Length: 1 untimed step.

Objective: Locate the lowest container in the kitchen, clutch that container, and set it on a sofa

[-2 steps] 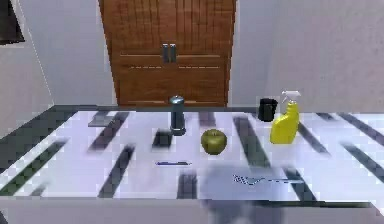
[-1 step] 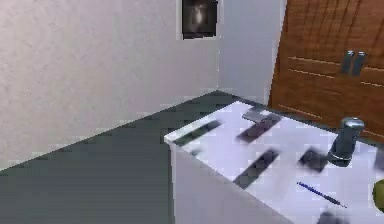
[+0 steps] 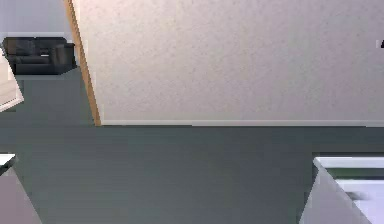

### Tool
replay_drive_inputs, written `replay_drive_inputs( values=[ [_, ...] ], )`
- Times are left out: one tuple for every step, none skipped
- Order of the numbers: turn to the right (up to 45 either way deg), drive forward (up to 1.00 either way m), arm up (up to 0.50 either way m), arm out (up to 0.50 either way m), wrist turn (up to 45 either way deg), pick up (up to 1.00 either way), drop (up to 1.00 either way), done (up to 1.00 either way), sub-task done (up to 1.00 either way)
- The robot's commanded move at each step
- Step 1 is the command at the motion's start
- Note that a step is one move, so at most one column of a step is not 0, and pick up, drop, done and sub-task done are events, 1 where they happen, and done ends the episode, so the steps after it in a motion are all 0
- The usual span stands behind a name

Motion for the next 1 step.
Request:
replay_drive_inputs(
  values=[
    [-15.0,0.00,0.00,0.00,0.0,0.00,0.00,0.00,0.00]
  ],
)
